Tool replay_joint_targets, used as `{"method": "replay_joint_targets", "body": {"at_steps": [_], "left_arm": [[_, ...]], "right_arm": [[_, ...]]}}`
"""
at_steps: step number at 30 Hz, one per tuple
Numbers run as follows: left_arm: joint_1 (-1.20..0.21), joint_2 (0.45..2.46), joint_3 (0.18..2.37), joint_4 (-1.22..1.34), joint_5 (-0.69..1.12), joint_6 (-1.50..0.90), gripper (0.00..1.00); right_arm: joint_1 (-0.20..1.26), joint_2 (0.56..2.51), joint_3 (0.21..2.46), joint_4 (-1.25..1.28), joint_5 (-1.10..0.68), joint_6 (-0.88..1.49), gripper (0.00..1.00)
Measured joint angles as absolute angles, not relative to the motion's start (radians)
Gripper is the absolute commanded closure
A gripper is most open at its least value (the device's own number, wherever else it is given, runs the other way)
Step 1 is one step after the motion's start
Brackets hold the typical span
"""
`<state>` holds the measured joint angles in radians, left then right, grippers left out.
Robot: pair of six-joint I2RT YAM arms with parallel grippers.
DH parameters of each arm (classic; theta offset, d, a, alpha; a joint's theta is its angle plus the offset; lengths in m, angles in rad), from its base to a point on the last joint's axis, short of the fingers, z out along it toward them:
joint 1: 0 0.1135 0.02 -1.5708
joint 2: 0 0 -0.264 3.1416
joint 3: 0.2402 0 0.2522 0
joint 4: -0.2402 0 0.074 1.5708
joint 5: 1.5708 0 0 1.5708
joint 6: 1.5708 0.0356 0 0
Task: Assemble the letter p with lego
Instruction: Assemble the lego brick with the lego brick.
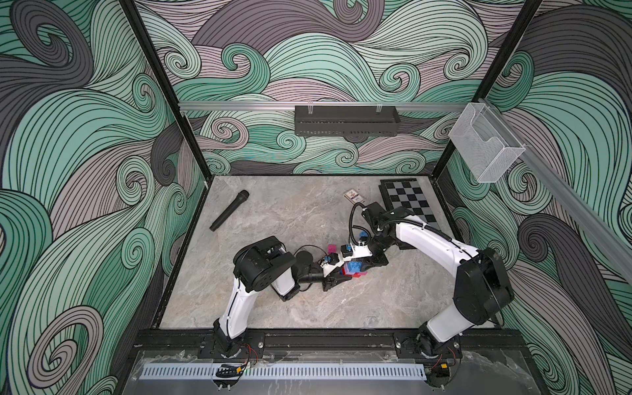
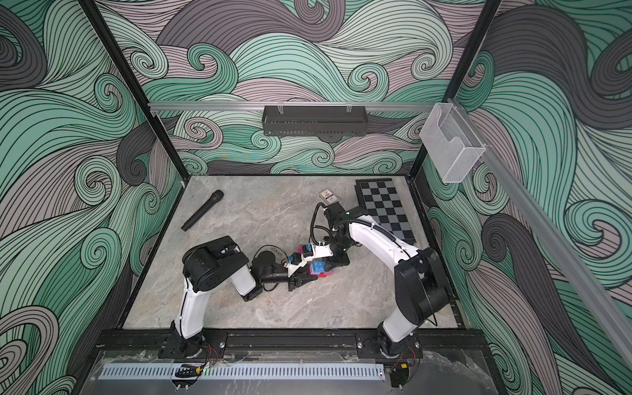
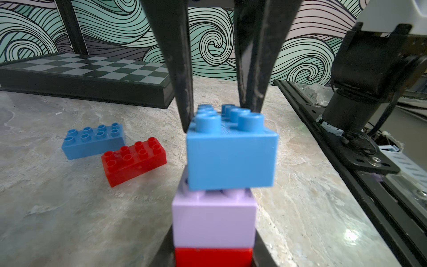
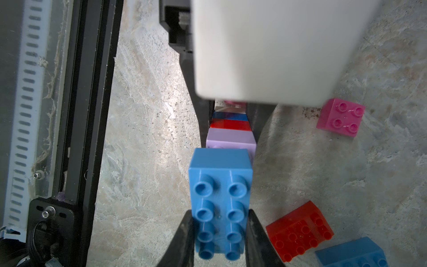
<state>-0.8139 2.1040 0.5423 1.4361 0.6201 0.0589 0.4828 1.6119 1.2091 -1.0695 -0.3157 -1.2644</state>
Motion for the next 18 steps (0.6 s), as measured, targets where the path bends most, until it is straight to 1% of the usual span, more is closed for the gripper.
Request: {"method": "replay_joint_targets", "body": {"at_steps": [18], "left_arm": [[-0.804,2.106,0.542,1.435,0.62,0.057,1.0]], "right_arm": [[0.483,1.625,1.213,-1.048,-0.326,-1.223,1.0]]}}
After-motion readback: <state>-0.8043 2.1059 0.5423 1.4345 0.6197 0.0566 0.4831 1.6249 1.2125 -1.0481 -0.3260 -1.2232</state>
